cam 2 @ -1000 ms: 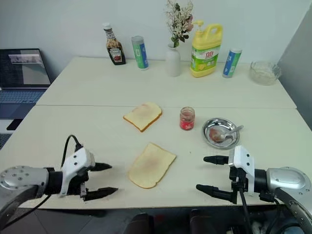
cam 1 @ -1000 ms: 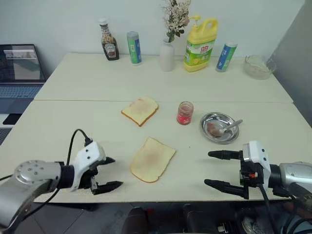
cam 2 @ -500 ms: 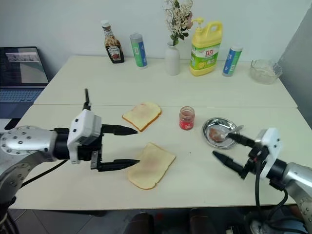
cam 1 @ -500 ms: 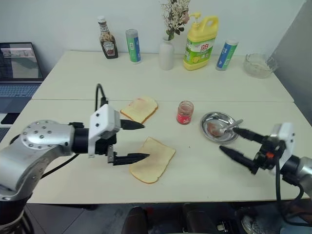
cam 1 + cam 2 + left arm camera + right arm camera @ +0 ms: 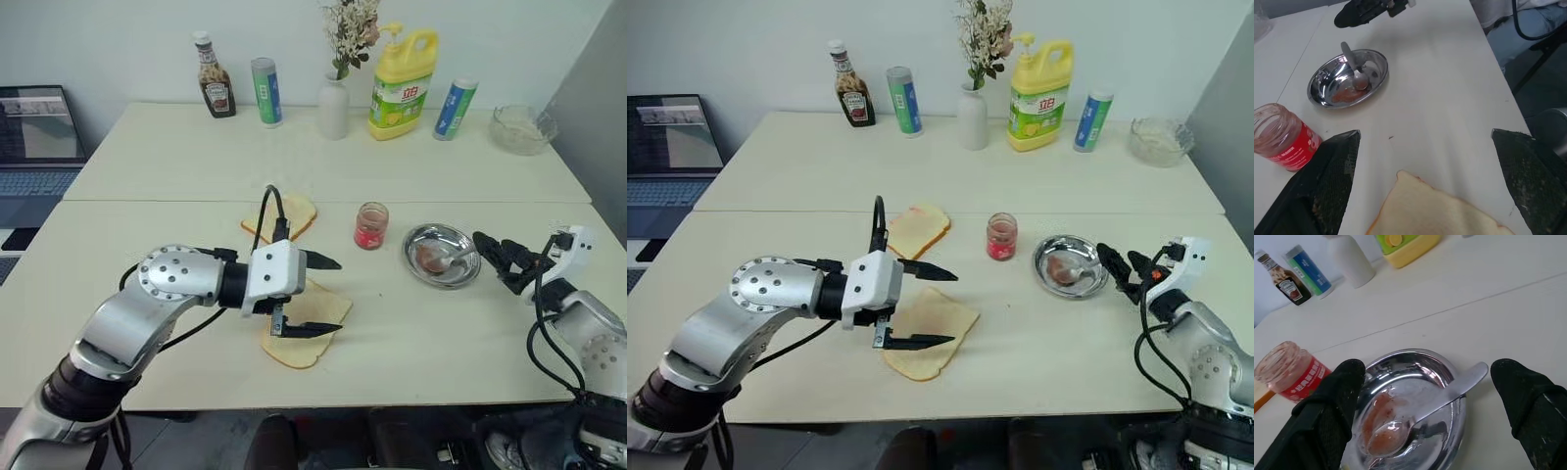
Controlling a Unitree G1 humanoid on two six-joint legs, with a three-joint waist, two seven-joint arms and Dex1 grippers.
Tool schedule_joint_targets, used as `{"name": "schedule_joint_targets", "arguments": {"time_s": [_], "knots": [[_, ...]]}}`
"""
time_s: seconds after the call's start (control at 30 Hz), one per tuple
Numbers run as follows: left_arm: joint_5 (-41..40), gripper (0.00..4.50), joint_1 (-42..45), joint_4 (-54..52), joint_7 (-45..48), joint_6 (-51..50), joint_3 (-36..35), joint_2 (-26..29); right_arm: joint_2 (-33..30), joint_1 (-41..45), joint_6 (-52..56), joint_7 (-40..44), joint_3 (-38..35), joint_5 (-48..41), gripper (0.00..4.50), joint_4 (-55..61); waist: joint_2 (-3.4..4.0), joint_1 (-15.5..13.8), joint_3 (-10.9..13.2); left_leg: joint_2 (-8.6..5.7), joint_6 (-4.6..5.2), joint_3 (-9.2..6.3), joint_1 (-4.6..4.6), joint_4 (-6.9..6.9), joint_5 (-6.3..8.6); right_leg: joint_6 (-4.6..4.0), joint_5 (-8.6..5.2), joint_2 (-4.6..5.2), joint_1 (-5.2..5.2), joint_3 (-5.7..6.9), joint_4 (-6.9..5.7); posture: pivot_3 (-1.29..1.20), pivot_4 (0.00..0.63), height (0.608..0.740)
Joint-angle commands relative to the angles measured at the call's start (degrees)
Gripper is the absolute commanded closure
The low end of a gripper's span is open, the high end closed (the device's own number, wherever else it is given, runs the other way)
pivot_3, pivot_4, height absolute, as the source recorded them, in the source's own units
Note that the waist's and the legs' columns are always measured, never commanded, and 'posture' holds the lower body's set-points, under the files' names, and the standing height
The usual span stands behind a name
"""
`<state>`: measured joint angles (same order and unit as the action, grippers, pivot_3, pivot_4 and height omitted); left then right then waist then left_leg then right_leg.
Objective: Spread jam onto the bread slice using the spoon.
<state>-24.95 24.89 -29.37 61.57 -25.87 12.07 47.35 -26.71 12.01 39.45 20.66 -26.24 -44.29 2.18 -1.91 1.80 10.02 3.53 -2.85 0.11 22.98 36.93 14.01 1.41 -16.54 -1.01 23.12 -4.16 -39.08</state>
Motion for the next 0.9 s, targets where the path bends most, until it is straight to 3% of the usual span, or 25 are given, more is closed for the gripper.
{"name": "schedule_joint_targets", "arguments": {"time_s": [0.03, 0.83, 0.9], "knots": [[1.34, 0.03, 0.74, -0.74, 0.22, 1.25, 0.33, -0.73, -0.45, 2.33, -2.85, 0.05, -2.29, 0.77, 0.0, -3.13, 0.02, 0.0, -0.01, 0.0, 0.0, 0.0, 0.0, -0.01, 0.0, 0.0, 0.0, 0.0, 0.01, 0.0, 0.0, 0.0, 0.15, 0.74], [4.07, 0.03, 0.31, 1.11, 1.91, 2.86, 0.58, -2.82, 1.77, 12.55, -0.88, 6.57, -0.46, 0.37, 0.0, -20.14, 0.08, 0.04, -0.02, 0.0, 0.0, 0.03, -0.01, 0.02, 0.0, 0.0, 0.01, 0.0, 0.0, -0.02, -0.03, 0.0, 0.15, 0.74], [4.17, 0.0, 0.28, 1.2, 1.87, 2.85, 0.55, -2.78, 1.8, 12.82, -1.29, 6.65, -0.27, 0.74, 0.37, -20.81, 0.08, 0.04, -0.03, 0.01, 0.0, 0.02, -0.01, 0.02, 0.0, 0.0, 0.01, 0.0, 0.01, -0.01, -0.03, 0.0, 0.15, 0.74]]}}
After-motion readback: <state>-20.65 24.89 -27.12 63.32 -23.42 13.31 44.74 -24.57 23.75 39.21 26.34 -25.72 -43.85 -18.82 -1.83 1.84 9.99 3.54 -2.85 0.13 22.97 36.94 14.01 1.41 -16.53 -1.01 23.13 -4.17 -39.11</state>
